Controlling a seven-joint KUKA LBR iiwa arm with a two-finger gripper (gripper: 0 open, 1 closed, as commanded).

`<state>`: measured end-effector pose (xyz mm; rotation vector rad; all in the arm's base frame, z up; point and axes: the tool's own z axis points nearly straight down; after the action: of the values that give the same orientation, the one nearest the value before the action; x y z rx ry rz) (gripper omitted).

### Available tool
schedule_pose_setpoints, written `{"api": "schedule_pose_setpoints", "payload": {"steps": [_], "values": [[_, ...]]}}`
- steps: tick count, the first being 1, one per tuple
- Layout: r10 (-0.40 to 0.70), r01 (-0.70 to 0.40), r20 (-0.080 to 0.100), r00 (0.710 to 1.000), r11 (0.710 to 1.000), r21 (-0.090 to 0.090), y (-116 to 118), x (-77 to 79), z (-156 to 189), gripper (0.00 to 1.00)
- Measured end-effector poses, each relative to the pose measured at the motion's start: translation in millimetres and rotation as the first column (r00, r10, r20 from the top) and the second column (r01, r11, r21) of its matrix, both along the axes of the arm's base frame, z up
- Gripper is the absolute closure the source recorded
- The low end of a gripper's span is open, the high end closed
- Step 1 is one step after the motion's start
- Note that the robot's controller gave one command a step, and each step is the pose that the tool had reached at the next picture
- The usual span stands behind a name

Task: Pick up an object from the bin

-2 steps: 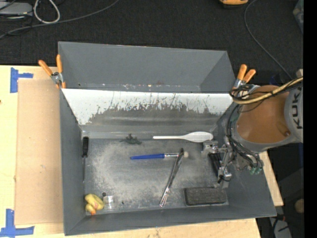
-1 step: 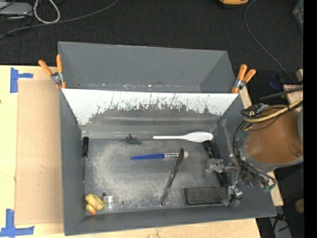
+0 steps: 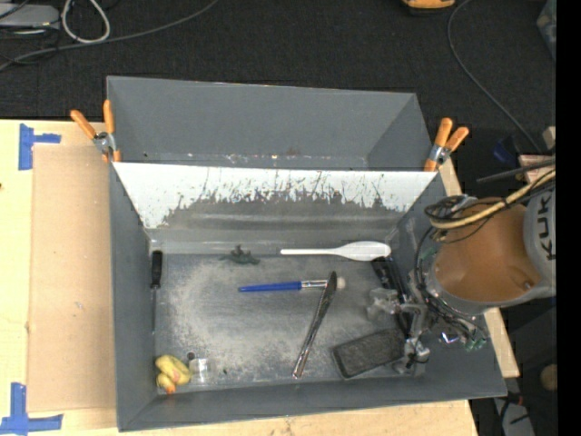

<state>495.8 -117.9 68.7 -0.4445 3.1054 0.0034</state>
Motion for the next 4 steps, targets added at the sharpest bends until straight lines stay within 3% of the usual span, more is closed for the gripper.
{"api": "schedule_pose_setpoints", "payload": {"steps": [1,4], "values": [[-0.1,0.1,-0.013,0.995,0.995,0.0,4,-12.1,1,1.0],[-0.095,0.095,-0.015,0.995,0.995,0.001,6,-13.1,29,1.0]]}}
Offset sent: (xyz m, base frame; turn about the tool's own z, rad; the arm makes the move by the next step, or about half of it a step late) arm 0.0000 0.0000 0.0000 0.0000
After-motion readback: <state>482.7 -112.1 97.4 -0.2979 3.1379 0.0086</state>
